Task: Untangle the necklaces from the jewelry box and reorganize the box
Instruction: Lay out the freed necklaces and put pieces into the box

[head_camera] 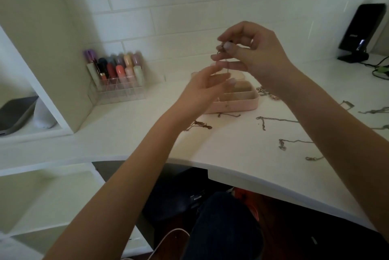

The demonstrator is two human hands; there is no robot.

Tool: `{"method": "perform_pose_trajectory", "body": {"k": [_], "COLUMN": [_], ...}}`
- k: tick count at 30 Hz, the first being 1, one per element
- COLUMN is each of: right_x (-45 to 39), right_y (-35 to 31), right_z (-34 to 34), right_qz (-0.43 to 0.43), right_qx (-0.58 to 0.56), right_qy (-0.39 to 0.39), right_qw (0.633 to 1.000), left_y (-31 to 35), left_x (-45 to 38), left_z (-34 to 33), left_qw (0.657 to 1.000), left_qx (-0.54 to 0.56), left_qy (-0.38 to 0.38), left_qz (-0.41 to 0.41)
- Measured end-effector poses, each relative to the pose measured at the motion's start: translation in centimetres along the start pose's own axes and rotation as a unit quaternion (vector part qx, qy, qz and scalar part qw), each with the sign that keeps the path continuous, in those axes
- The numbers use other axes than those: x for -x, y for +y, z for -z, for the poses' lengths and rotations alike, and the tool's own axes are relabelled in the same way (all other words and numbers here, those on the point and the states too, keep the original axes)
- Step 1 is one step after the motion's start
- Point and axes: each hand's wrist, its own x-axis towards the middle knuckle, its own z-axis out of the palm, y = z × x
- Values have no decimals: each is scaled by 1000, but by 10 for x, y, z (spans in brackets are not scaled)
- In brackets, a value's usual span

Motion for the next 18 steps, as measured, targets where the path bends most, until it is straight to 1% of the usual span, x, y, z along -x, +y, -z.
{"method": "perform_pose_trajectory", "body": {"k": [2, 3, 5, 7, 9, 11, 14, 18], "right_x": [0, 0, -2, -3, -1, 5, 23, 61], "right_y": [1, 2, 5, 8, 10, 9, -1, -20], "right_z": [1, 4, 15, 28, 39, 50, 77, 128], "right_qz": [-2, -3, -15, -45, -72, -77, -78, -104], "right_qx": [5, 8, 16, 21, 33, 45, 33, 50], "right_qy": [13, 28, 53, 50, 37, 52, 78, 113], "right_qw": [1000, 1000, 998, 998, 996, 995, 993, 987], "left_y": [0, -2, -8, -13, -14, -11, -5, 11], "left_x": [-3, -3, -2, 1, 4, 8, 15, 23], "left_z": [-11, -13, -13, -11, -12, -13, -21, -47], "left_qw": [998, 997, 999, 999, 998, 997, 998, 997], "left_qx": [60, 74, 39, 0, -11, -26, -50, -69], "left_qy": [-2, 6, 31, 50, 60, 63, 46, -13], "left_qz": [11, 15, 18, 21, 30, 33, 15, -21]}}
